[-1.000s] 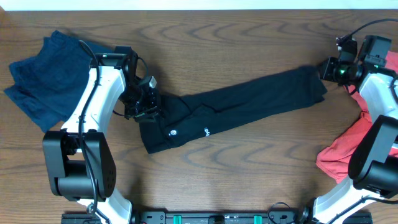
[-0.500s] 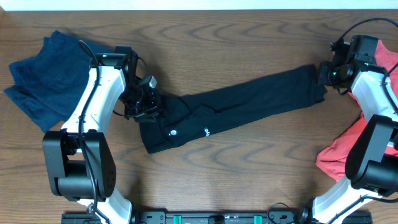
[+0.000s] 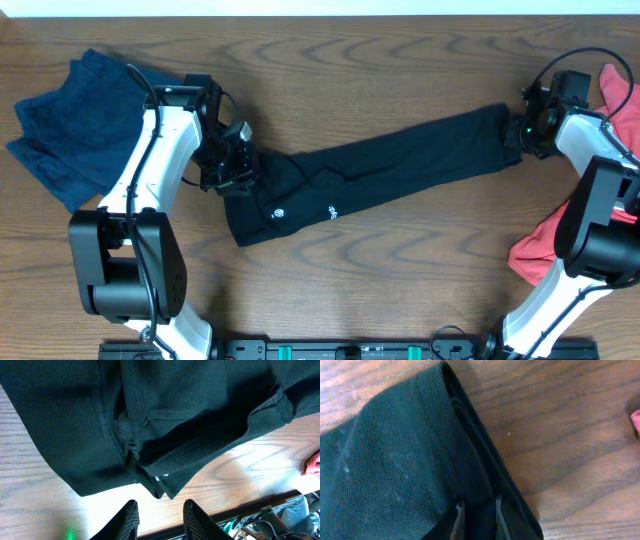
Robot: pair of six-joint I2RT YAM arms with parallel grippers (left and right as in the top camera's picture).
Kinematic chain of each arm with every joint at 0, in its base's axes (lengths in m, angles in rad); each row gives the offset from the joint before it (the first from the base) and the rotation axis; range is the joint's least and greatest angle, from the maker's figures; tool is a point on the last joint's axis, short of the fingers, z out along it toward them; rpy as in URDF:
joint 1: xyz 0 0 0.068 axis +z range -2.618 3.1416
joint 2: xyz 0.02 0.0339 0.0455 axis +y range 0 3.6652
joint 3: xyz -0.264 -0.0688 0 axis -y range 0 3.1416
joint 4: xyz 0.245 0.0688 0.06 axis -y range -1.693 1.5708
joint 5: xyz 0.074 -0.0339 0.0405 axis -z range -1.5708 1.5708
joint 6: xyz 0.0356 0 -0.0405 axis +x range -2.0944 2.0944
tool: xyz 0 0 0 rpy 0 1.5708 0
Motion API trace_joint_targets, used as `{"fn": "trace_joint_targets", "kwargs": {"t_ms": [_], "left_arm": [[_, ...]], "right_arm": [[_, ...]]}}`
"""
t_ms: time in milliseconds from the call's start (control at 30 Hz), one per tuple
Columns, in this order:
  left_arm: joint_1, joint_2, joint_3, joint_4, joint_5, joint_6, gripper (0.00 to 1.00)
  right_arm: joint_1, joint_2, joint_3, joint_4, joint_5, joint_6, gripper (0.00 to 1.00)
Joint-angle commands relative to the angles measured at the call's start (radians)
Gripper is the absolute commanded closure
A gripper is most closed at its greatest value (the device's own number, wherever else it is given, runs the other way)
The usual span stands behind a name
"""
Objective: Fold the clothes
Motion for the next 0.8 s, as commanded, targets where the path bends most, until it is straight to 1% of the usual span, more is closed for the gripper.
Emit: {"fn": "trace_joint_targets", "kwargs": {"t_ms": [0,67,167,400,533,600,767], "left_arm": [[0.000,0.003,0.007,-0.002,-0.002,-0.002,0.68],[0.000,0.003,0.007,0.000,-0.002,-0.002,0.68],[0.000,0.003,0.007,0.002,-0.002,-0.002,0.68],[0.000,0.003,0.007,0.001,-0.002,-0.001,0.68],[0.000,0.003,0.007,0.001,-0.002,-0.001,0.68],[0.000,0.003,0.007,0.001,-0.002,-0.001,0.68],[0.000,0.003,0.007,0.001,-0.002,-0.002,0.68]], "right_arm": [[-0.001,-0.019,0.014,0.002,-0.017,-0.008,0.82],[-0.001,-0.035,0.014,0.001,-0.017,-0.008,0.85],[-0.002,-0.061,0.014,-0.002,-0.017,-0.007,0.99],[-0.001,-0.089,0.014,-0.008,-0.053,-0.008,0.99],[-0.001,-0.093,0.014,-0.002,-0.132,-0.009,0.99],[-0.001,-0.093,0.014,0.027,-0.177,-0.013,0.99],[-0.001,-0.092,0.014,0.129,-0.180,-0.008,0.99]]}}
